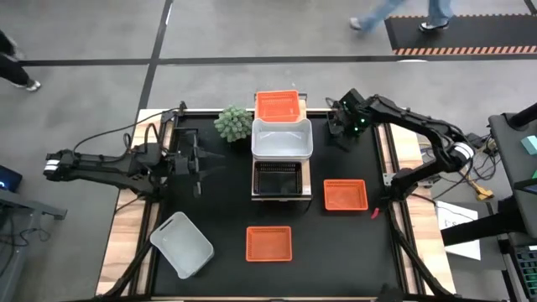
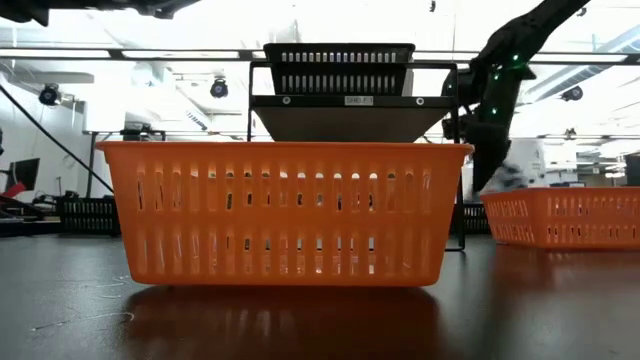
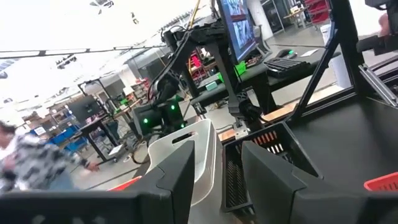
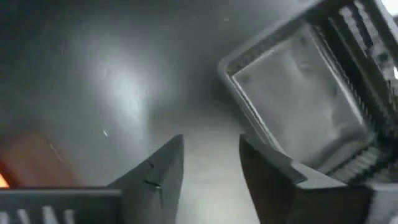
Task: Stack baskets on shelf by color
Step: Stack the right black bin into the black bin on the shelf
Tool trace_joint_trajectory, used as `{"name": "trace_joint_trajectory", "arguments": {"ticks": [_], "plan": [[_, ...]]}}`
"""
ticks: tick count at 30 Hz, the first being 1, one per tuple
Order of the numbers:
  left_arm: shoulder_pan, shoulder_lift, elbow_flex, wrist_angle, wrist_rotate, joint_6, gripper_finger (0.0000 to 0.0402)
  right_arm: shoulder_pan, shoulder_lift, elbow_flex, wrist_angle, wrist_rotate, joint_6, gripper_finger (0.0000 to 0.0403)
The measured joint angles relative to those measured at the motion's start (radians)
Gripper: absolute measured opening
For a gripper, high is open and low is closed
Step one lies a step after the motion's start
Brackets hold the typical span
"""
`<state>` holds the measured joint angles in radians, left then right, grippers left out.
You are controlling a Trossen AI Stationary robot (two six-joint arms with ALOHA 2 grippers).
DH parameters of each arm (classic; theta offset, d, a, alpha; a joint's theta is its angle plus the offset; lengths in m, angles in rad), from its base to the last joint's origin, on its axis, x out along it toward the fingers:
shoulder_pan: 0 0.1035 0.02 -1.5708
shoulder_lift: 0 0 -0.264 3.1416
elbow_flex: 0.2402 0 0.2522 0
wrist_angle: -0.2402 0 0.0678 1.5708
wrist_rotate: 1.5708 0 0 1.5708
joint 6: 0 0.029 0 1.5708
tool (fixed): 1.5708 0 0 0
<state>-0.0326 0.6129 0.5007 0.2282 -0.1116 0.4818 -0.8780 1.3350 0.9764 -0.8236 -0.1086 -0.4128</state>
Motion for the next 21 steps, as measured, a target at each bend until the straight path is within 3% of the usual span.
{"name": "trace_joint_trajectory", "arguments": {"ticks": [5,21], "plan": [[0.000,-0.001,0.000,0.000,-0.002,0.006,0.0118,0.000,0.031,-0.001,0.000,0.004,-0.181,0.0174],[0.000,0.032,-0.001,-0.001,-0.002,0.051,0.0118,0.000,0.064,-0.002,0.110,0.069,-0.278,0.0151]]}}
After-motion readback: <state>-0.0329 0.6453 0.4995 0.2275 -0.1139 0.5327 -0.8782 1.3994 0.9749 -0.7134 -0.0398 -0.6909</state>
